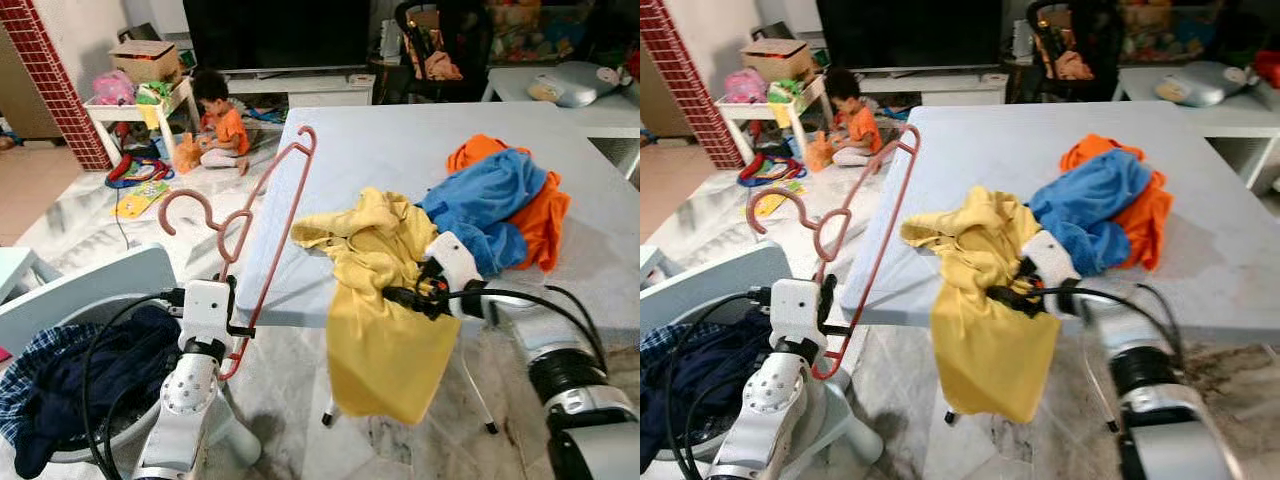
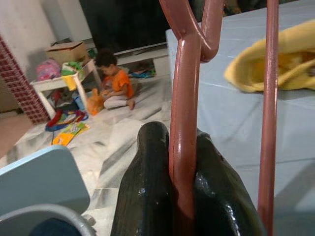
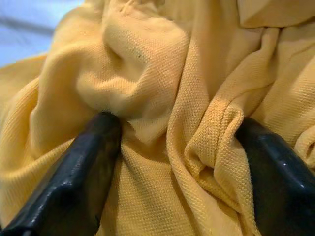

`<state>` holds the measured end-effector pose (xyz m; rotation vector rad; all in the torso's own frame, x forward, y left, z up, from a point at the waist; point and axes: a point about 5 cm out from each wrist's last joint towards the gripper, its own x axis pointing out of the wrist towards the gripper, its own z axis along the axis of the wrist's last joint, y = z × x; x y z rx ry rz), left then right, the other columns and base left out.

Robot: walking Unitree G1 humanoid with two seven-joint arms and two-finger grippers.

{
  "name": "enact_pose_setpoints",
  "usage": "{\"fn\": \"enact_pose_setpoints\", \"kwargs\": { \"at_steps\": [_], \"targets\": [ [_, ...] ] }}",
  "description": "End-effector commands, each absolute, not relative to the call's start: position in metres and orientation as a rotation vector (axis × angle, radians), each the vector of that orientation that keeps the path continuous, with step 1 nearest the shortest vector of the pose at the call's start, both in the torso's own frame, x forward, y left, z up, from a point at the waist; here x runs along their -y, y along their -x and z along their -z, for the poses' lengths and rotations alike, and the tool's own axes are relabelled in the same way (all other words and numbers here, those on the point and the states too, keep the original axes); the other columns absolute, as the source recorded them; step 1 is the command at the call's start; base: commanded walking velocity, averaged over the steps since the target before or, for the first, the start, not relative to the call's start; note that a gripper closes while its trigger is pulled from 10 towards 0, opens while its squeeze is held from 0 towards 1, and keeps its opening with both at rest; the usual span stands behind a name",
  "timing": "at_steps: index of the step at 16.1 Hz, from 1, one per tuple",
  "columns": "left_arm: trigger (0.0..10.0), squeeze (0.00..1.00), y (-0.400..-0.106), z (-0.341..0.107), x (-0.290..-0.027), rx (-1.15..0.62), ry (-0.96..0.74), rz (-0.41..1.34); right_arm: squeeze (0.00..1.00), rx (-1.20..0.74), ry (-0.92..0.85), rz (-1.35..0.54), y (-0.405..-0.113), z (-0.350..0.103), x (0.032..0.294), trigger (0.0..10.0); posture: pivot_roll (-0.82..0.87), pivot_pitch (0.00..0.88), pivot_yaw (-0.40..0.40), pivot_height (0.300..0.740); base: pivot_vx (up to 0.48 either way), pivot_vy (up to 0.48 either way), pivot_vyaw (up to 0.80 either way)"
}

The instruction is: Hang hanger

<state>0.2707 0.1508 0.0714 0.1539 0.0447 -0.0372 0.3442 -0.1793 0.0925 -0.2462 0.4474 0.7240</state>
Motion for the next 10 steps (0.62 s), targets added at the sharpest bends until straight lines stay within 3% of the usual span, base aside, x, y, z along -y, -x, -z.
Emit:
{"fn": "enact_pose_setpoints", "kwargs": {
  "at_steps": [1, 4, 10],
  "targets": [
    [10.0, 0.0, -0.27, -0.072, -0.151, -0.048, -0.165, 0.045, 0.0, -0.54, 0.229, -0.71, -0.336, -0.072, 0.175, 0.0, 0.01, 0.0, 0.052, 0.74, 0.0, 0.0, 0.0],
    [10.0, 0.0, -0.269, -0.072, -0.15, -0.049, -0.162, 0.04, 0.0, -0.51, 0.149, -0.506, -0.348, -0.073, 0.173, 0.0, 0.02, 0.0, 0.04, 0.74, 0.0, 0.0, 0.0],
    [10.0, 0.0, -0.266, -0.071, -0.148, -0.052, -0.154, 0.032, 0.0, -0.444, 0.006, -0.342, -0.36, -0.081, 0.161, 0.0, 0.02, 0.0, 0.031, 0.74, 0.0, 0.0, 0.0]
  ]
}}
